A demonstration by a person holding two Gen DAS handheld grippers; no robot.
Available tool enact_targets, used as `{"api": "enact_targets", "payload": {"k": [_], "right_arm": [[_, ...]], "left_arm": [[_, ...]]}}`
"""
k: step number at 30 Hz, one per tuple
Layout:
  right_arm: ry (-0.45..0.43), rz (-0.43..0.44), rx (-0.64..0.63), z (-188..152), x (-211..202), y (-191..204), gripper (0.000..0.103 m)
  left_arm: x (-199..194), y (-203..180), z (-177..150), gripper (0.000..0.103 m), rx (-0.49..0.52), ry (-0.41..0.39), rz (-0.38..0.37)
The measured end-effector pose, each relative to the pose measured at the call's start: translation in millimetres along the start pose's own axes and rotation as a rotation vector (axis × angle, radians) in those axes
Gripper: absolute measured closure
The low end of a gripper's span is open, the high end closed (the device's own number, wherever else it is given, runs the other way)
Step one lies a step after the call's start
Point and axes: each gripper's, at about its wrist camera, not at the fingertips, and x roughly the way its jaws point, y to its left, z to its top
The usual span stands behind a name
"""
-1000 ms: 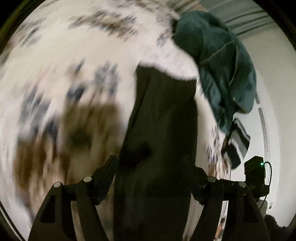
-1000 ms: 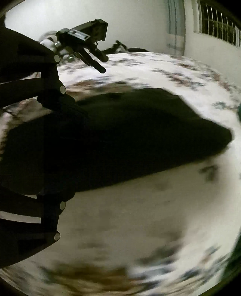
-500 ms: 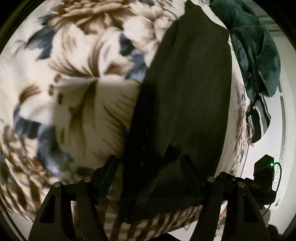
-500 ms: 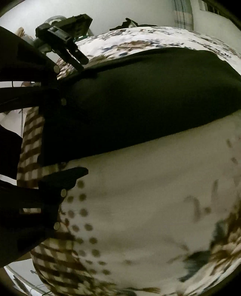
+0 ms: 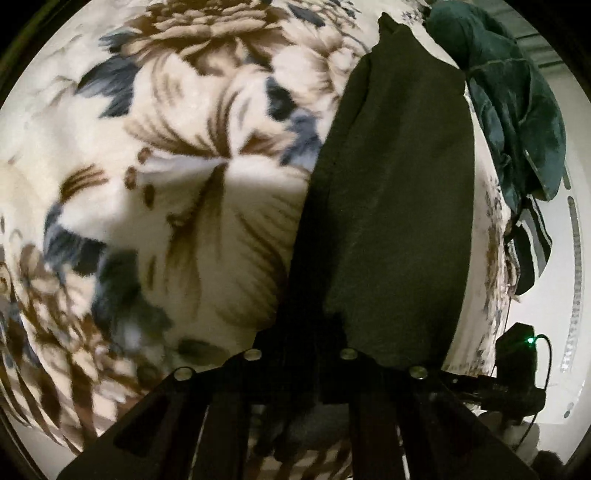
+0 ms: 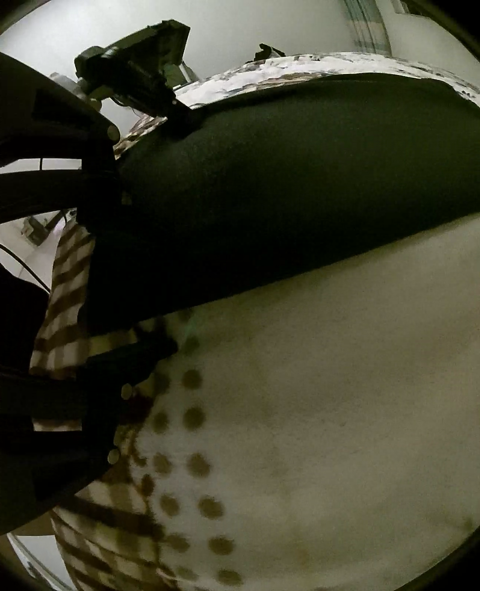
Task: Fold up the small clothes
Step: 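Grasp the folded sweater hem with both grippers and lift it toward the collar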
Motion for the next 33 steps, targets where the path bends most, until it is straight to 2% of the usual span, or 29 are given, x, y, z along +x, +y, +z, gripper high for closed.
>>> {"api": "enact_targets", "payload": {"k": [2, 4, 6, 7, 8, 13, 16, 19, 20, 22, 24, 25, 26, 28, 31, 33], "right_arm": [[0.017, -0.005, -0.03, -2.1, 0.6, -0.1, 0.051], [0.04, -0.004, -0.039, -4.3, 2.8, -1.0, 0.051], [0.05, 0.019, -0.031, -6.2, 4.7, -2.4, 0.051], [0.053, 0.032, -0.026, -6.3, 5.6, -3.0, 0.051], [0.057, 0.047, -0.022, -6.7, 5.6, -4.5, 0.051], [0.087, 0.161, 0.003, -8.3, 19.4, -14.5, 0.051], [0.095, 0.235, 0.041, -2.6, 25.6, -23.2, 0.048], [0.1, 0.287, 0.064, -2.4, 29.0, -23.2, 0.047], [0.097, 0.298, 0.068, -2.9, 30.5, -21.7, 0.047], [0.089, 0.305, 0.075, -4.2, 33.5, -18.2, 0.047], [0.072, 0.294, 0.065, -8.1, 32.9, -11.5, 0.048], [0.066, 0.286, 0.056, -10.5, 31.7, -8.7, 0.056], [0.063, 0.273, 0.038, -13.8, 31.7, -3.7, 0.075], [0.049, 0.28, 0.022, -20.8, 26.4, -3.4, 0.087], [0.011, 0.276, 0.018, -28.9, 14.0, 5.6, 0.09], [-0.016, 0.283, -0.002, -33.6, 3.4, 13.3, 0.091]], "left_arm": [[-0.5, 4.7, 0.1, 0.094, 0.002, 0.005, -0.002], [0.2, 5.0, -0.3, 0.091, -0.007, 0.024, -0.035], [4.5, 6.3, -2.4, 0.074, -0.045, 0.062, -0.084], [6.3, 9.7, -5.3, 0.052, -0.059, 0.08, -0.105], [8.8, 14.4, -10.6, 0.041, -0.068, 0.096, -0.154], [23.3, 29.6, -31.2, 0.034, -0.085, 0.134, -0.239], [27.1, 26.6, -29.6, 0.034, -0.093, 0.126, -0.231], [24.9, 16.2, -29.4, 0.04, -0.081, 0.091, -0.215], [24.2, 12.4, -31.2, 0.061, -0.058, 0.078, -0.2], [25.5, 12.5, -34.5, 0.09, -0.02, 0.074, -0.149], [24.8, 23.7, -36.8, 0.091, -0.072, 0.058, -0.194], [24.1, 25.4, -37.1, 0.091, -0.086, 0.055, -0.202], [22.4, 24.0, -37.5, 0.091, -0.086, 0.051, -0.2], [19.4, 18.7, -38.6, 0.095, -0.07, 0.046, -0.189], [10.6, 10.0, -38.4, 0.096, -0.079, 0.034, -0.207], [-1.5, 4.6, -36.9, 0.096, -0.102, 0.013, -0.249]]}}
